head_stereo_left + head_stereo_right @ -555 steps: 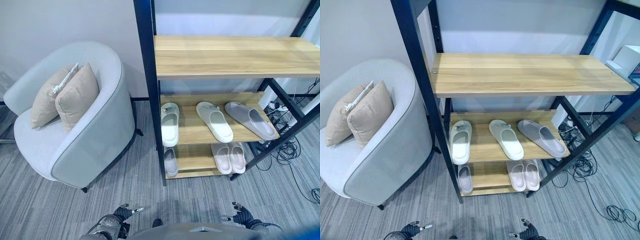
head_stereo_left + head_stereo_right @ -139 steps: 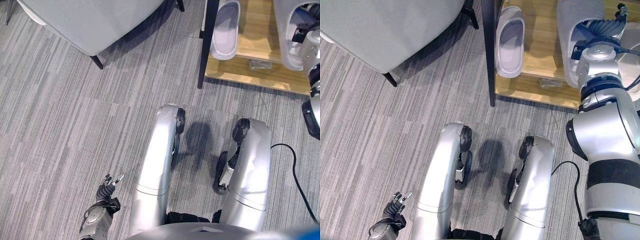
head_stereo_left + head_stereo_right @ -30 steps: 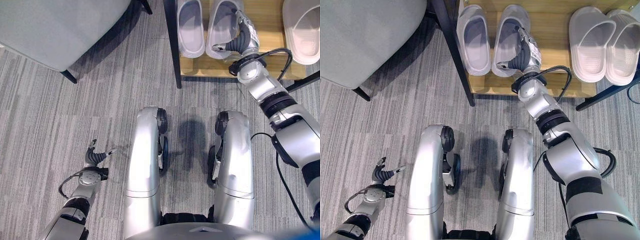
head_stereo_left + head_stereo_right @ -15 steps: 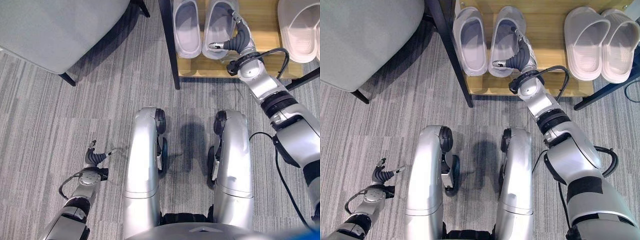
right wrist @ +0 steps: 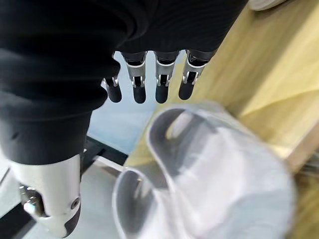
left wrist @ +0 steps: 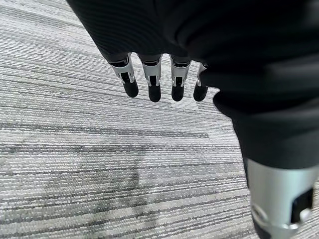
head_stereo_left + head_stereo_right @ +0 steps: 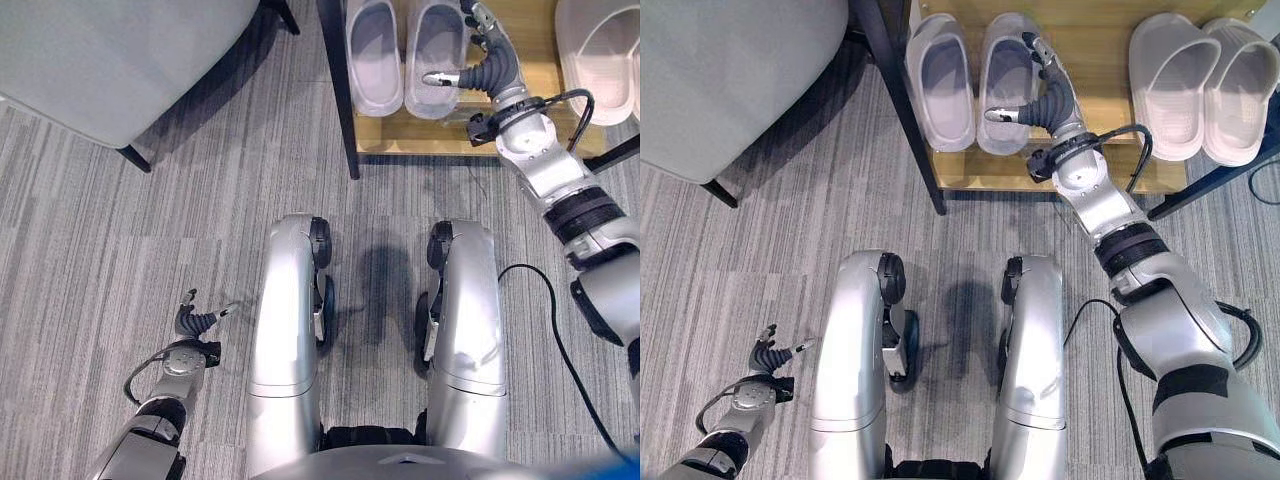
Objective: Arrange the slippers neatly on the shoe rack.
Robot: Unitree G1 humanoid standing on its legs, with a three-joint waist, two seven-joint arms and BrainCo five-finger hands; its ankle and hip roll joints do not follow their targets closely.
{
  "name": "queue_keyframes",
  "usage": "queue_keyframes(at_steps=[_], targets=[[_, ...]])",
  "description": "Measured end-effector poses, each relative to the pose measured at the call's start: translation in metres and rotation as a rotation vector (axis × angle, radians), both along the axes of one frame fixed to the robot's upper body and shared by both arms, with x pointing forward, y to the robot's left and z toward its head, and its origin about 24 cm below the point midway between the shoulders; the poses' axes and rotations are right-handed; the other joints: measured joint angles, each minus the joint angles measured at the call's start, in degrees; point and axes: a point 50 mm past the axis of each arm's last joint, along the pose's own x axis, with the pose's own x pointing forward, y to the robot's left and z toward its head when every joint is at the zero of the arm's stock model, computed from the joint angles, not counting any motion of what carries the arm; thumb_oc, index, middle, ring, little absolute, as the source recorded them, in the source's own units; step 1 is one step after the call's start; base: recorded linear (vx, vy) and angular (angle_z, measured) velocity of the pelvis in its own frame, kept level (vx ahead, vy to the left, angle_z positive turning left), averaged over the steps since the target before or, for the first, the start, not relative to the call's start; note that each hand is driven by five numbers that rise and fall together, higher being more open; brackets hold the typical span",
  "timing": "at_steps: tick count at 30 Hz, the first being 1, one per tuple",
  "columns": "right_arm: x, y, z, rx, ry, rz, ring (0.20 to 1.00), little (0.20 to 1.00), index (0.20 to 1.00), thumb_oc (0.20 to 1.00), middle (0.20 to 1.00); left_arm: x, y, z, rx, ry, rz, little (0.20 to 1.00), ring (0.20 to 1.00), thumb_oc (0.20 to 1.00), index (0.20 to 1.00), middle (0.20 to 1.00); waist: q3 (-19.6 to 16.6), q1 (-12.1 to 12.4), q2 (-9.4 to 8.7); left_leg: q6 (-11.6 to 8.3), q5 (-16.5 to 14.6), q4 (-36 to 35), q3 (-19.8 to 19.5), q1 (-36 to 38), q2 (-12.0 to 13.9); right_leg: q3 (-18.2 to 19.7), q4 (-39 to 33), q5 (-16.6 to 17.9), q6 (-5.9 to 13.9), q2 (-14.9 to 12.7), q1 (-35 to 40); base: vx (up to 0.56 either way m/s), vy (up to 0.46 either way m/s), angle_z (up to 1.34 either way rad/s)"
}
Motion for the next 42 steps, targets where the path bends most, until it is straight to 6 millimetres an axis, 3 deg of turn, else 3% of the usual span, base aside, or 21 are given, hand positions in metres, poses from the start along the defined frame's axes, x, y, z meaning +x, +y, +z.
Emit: queue_keyframes(at_steps=[11,13,14,16,18,19,20,21,22,24,25,27,29,32,33,34,36,37,38,40,42], targets=[[0.006,-0.005,-0.013,0.067,0.025,-0.079,1.000,1.000,1.000,1.000,1.000,-0.005,0.000,-0.005,-0.001,0.022,0.014,1.000,1.000,1.000,1.000,1.000,0.1,0.4,-0.15,0.01,0.0,-0.2,0.0,-0.1,0.0,0.0,-0.1,0.0,0.00,0.0,0.0,0.00,0.000,0.00],[-0.001,-0.002,-0.004,0.124,-0.030,-0.042,1.000,1.000,1.000,1.000,1.000,-0.006,0.001,-0.006,0.004,0.032,0.022,1.000,1.000,1.000,1.000,1.000,0.1,0.1,-0.23,-0.02,0.0,-0.5,0.1,0.0,-0.1,0.0,-0.5,0.0,-0.01,0.0,0.0,0.00,0.000,0.00],[-0.017,-0.007,0.003,0.224,-0.128,0.002,1.000,1.000,1.000,1.000,1.000,-0.003,0.001,-0.004,0.010,0.020,0.023,1.000,1.000,1.000,1.000,1.000,0.1,0.1,-0.29,-0.12,0.1,-1.3,-0.1,0.0,-0.3,-0.4,-1.3,-0.1,-0.19,-0.4,0.1,-0.02,0.013,0.06],[-0.030,-0.026,-0.002,0.220,-0.167,-0.028,1.000,1.000,1.000,1.000,1.000,0.007,-0.001,0.003,0.025,-0.007,0.013,1.000,1.000,1.000,1.000,1.000,0.2,-0.6,-0.63,-0.21,0.2,-2.9,-0.1,0.9,-0.8,-0.7,-3.1,-0.1,-0.24,-0.9,1.3,-0.05,0.020,0.07],[-0.055,-0.053,-0.022,0.213,-0.187,-0.066,1.000,1.000,1.000,1.000,1.000,0.027,-0.007,0.016,0.005,-0.082,0.012,1.000,1.000,1.000,1.000,1.000,0.2,-0.8,-0.91,0.30,0.7,-6.1,-0.9,2.1,-0.6,-2.4,-6.8,-0.1,-0.34,-1.5,3.0,-0.09,-0.008,0.08],[-0.063,-0.063,-0.037,0.218,-0.159,-0.097,1.000,1.000,1.000,1.000,1.000,0.036,-0.010,0.022,0.001,-0.114,-0.002,1.000,1.000,1.000,1.000,1.000,0.0,-2.5,-1.25,0.23,1.3,-9.2,-1.2,3.4,-0.8,-3.1,-9.9,0.3,0.04,-1.9,4.5,-0.13,-0.013,0.10],[-0.075,-0.073,-0.048,0.235,-0.161,-0.117,1.000,1.000,1.000,1.000,1.000,0.044,-0.015,0.029,-0.002,-0.144,-0.027,1.000,1.000,1.000,1.000,1.000,-0.2,-1.8,-1.29,-0.39,1.8,-12.3,-1.1,4.9,-0.6,-3.8,-13.3,1.1,-0.20,-1.9,6.0,-0.11,0.010,0.02],[-0.086,-0.081,-0.066,0.234,-0.132,-0.141,1.000,1.000,1.000,1.000,1.000,0.060,-0.022,0.044,0.009,-0.208,-0.070,1.000,1.000,1.000,1.000,1.000,-1.1,-2.8,-2.02,0.16,2.5,-16.2,-1.6,6.5,-0.2,-4.9,-17.4,2.2,-2.07,-2.2,7.1,-0.14,0.019,-0.09],[-0.095,-0.087,-0.080,0.226,-0.097,-0.159,1.000,1.000,1.000,1.000,1.000,0.067,-0.024,0.052,0.015,-0.238,-0.089,1.000,1.000,1.000,1.000,1.000,-1.7,-2.7,-1.89,0.30,3.7,-19.8,-1.9,7.6,0.4,-6.1,-21.2,3.7,-2.25,-2.3,8.2,-0.12,0.020,-0.06],[-0.108,-0.097,-0.122,0.245,0.029,-0.208,1.000,1.000,1.000,1.000,1.000,0.076,-0.029,0.064,-0.001,-0.308,-0.099,1.000,1.000,1.000,1.000,1.000,-7.2,-3.5,-2.37,-0.90,7.2,-29.5,-2.3,7.9,0.4,-7.8,-31.1,8.1,-2.61,-1.9,7.8,-0.15,0.027,-0.13],[-0.113,-0.103,-0.154,0.278,0.140,-0.258,1.000,1.000,1.000,1.000,1.000,0.072,-0.032,0.058,-0.014,-0.290,-0.111,1.000,1.000,1.000,1.000,1.000,-12.3,-4.0,-2.28,-0.77,8.6,-35.0,-2.5,8.7,1.2,-9.3,-37.1,10.2,-3.44,-1.9,8.3,-0.22,0.005,-0.29],[-0.123,-0.105,-0.187,0.307,0.253,-0.296,1.000,1.000,1.000,1.000,1.000,0.066,-0.032,0.048,-0.021,-0.246,-0.097,1.000,1.000,1.000,1.000,1.000,-14.8,-4.4,-2.10,-0.50,9.3,-41.0,-2.9,15.3,2.0,-11.1,-43.8,11.5,-4.12,-1.8,14.8,-0.23,-0.004,-0.23],[-0.135,-0.102,-0.228,0.332,0.406,-0.326,1.000,1.000,1.000,1.000,1.000,0.052,-0.039,0.030,-0.064,-0.195,-0.101,1.000,1.000,1.000,1.000,1.000,-17.7,-4.1,-1.79,-1.19,11.8,-51.1,-2.7,22.7,2.2,-12.4,-53.9,14.4,-3.83,-1.6,22.0,-0.17,-0.004,-0.04],[-0.169,-0.096,-0.289,0.305,0.669,-0.356,1.000,1.000,1.000,1.000,1.000,0.004,-0.058,-0.015,-0.159,-0.024,-0.145,1.000,1.000,1.000,1.000,1.000,-20.3,-3.7,-1.37,-0.80,18.3,-69.2,-1.6,35.8,1.6,-13.5,-71.0,20.4,-3.69,-1.5,34.4,-0.14,-0.020,0.12],[-0.202,-0.102,-0.318,0.282,0.812,-0.416,1.000,1.000,1.000,1.000,1.000,-0.017,-0.058,-0.029,-0.180,0.044,-0.146,1.000,1.000,1.000,1.000,1.000,-22.0,-2.9,-1.51,-0.90,21.1,-75.9,-1.9,39.8,1.1,-14.5,-77.5,22.6,-3.51,-1.6,38.6,0.10,-0.045,0.35],[-0.237,-0.109,-0.359,0.274,1.031,-0.540,1.000,1.000,1.000,1.000,1.000,-0.052,-0.048,-0.048,-0.198,0.153,-0.065,1.000,1.000,1.000,1.000,1.000,-22.6,-2.5,-2.54,-1.56,24.8,-86.0,-1.8,48.1,0.4,-15.1,-85.8,25.3,-2.07,-1.7,46.2,0.11,-0.043,0.32],[-0.282,-0.110,-0.395,0.282,1.277,-0.678,1.000,1.000,1.000,1.000,1.000,-0.084,-0.045,-0.069,-0.267,0.301,0.024,1.000,1.000,1.000,1.000,1.000,-23.0,-2.0,-2.80,-1.47,27.4,-95.5,-1.9,58.2,0.2,-16.1,-94.4,27.5,-0.84,-1.4,56.0,0.22,-0.032,0.17],[-0.307,-0.102,-0.410,0.308,1.398,-0.727,1.000,1.000,1.000,1.000,1.000,-0.103,-0.045,-0.077,-0.287,0.367,0.070,1.000,1.000,1.000,1.000,1.000,-24.1,-1.7,-3.66,-1.90,30.6,-103.1,-1.6,65.1,-0.5,-16.6,-99.6,29.1,-0.99,-1.9,61.9,0.35,-0.023,0.27],[-0.368,-0.093,-0.425,0.286,1.620,-0.777,1.000,1.000,1.000,1.000,1.000,-0.142,-0.052,-0.091,-0.331,0.510,0.087,1.000,1.000,1.000,1.000,1.000,-28.2,-1.3,-3.30,-1.43,34.7,-116.7,-1.9,77.5,-0.7,-17.8,-111.0,31.9,0.01,-1.2,73.2,0.40,-0.031,0.19],[-0.384,-0.094,-0.426,0.299,1.674,-0.807,1.000,1.000,1.000,1.000,1.000,-0.153,-0.059,-0.096,-0.340,0.572,0.054,1.000,1.000,1.000,1.000,1.000,-30.8,-1.4,-2.71,-1.23,35.9,-120.9,-1.7,81.8,-0.7,-17.9,-115.2,33.2,0.48,-0.7,77.3,0.25,-0.041,-0.01],[-0.402,-0.098,-0.426,0.326,1.744,-0.864,1.000,1.000,1.000,1.000,1.000,-0.165,-0.066,-0.100,-0.329,0.662,-0.012,1.000,1.000,1.000,1.000,1.000,-32.9,-1.6,-2.45,-1.17,39.0,-130.4,-1.4,90.7,-0.1,-17.9,-123.6,35.9,0.52,0.8,85.2,0.14,-0.055,-0.14]])
